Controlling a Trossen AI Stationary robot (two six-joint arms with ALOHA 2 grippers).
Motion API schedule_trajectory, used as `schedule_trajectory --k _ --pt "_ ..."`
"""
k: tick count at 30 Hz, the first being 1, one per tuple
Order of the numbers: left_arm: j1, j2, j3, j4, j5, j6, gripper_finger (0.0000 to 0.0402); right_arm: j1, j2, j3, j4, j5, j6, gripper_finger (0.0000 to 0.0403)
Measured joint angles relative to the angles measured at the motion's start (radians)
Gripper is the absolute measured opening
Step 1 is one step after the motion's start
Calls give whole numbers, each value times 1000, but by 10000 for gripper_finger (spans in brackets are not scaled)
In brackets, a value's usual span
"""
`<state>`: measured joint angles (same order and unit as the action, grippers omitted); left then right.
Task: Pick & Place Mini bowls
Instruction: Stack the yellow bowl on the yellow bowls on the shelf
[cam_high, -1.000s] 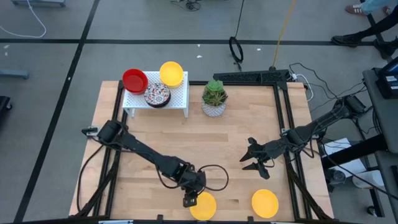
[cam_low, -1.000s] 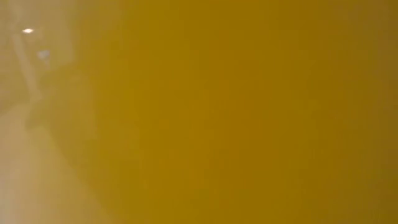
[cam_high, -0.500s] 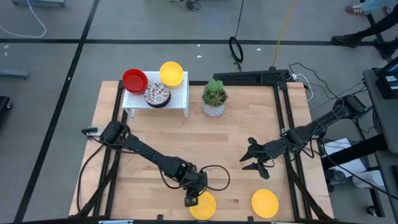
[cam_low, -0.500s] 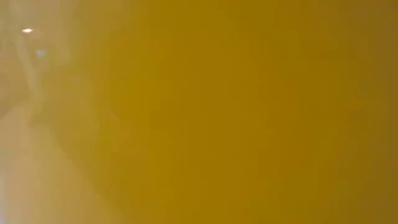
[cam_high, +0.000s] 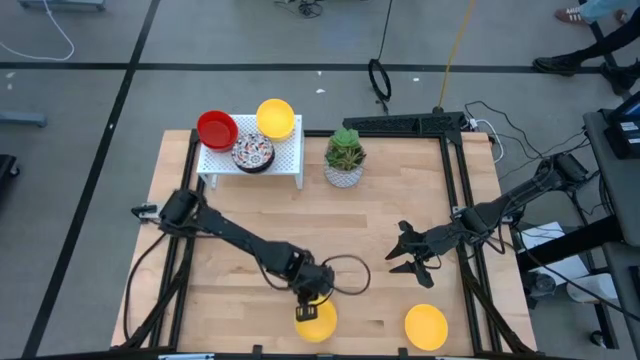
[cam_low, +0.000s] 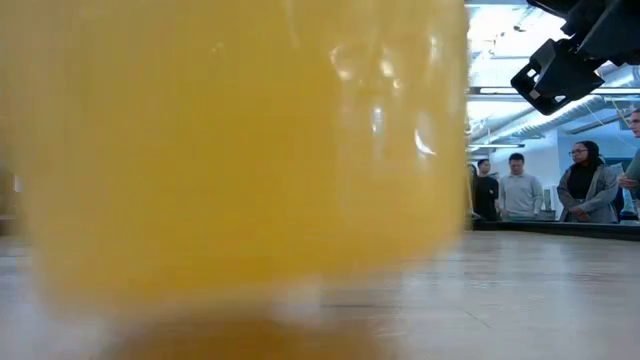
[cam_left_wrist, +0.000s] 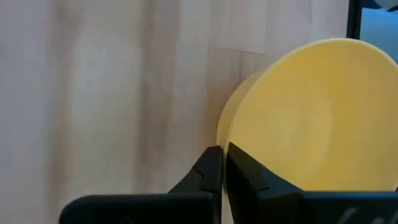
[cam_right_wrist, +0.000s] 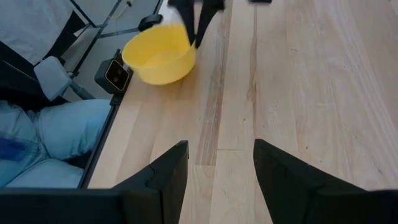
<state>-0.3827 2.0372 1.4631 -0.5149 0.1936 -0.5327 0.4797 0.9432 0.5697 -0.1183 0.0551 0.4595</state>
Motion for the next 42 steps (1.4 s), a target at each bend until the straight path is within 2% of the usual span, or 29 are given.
schedule_trajectory --k 8,12,17,25,35,42 --pt "100 -159 0 -104 -68 114 14 0 0 0 -6 0 0 169" --pt "184 -276 0 -157 -196 189 6 0 0 0 -9 -2 -15 169" --pt "309 -431 0 -170 -359 300 24 0 0 0 -21 -3 -63 169" --pt "564 -618 0 -164 -526 431 29 0 0 0 -28 -3 -138 169" --pt "859 -650 0 -131 -647 539 30 -22 0 0 -29 -2 -217 169" --pt "1022 -650 1 -129 -651 550 30 -60 0 0 -43 0 -219 169"
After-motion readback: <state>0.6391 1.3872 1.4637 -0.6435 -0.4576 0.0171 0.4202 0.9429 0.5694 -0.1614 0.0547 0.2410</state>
